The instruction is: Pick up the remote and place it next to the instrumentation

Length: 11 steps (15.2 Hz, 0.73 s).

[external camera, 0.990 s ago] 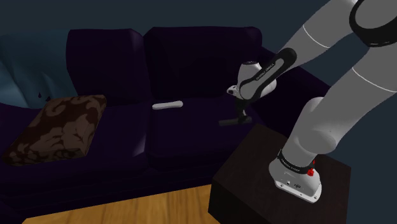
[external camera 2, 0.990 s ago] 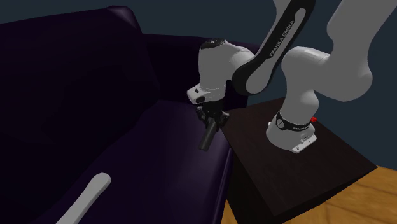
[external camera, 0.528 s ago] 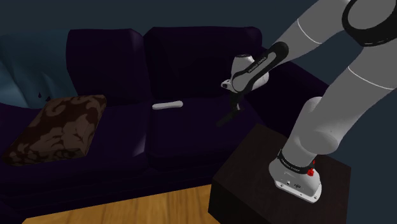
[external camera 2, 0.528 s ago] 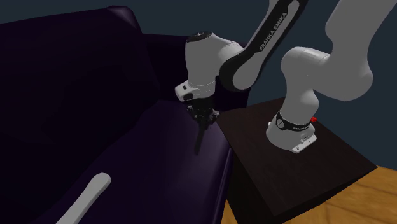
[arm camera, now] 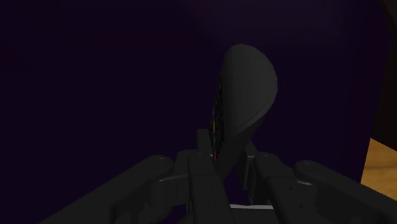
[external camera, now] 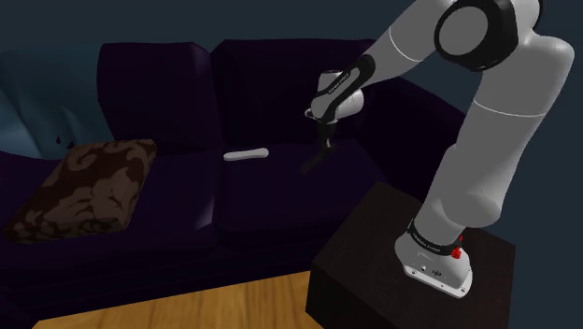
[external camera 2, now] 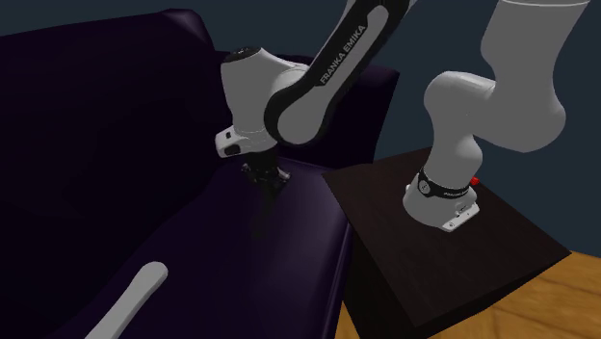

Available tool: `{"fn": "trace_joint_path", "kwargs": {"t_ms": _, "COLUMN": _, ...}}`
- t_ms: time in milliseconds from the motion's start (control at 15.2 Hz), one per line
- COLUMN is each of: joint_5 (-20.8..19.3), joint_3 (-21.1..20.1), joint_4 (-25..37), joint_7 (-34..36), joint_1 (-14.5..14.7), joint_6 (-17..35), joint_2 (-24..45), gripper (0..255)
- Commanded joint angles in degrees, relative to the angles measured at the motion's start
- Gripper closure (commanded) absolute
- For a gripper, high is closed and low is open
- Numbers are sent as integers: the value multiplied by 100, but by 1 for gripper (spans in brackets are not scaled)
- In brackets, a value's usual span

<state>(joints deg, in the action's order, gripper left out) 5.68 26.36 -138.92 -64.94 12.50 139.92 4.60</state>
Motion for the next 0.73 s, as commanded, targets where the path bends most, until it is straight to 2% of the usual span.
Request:
{"fn": "trace_joint_path", "kwargs": {"t_ms": 0, "joint_5": 249, "joint_3": -75, "joint_4": 538, "joint_7": -76, "joint_1": 16, "joint_6": -189, "joint_2": 399, "gripper": 255}}
{"fn": "trace_joint_path", "kwargs": {"t_ms": 660, "joint_5": 941, "joint_3": -404, "joint_4": 3492, "joint_7": -262, "joint_1": -382, "joint_6": -1361, "joint_2": 2346, "gripper": 255}}
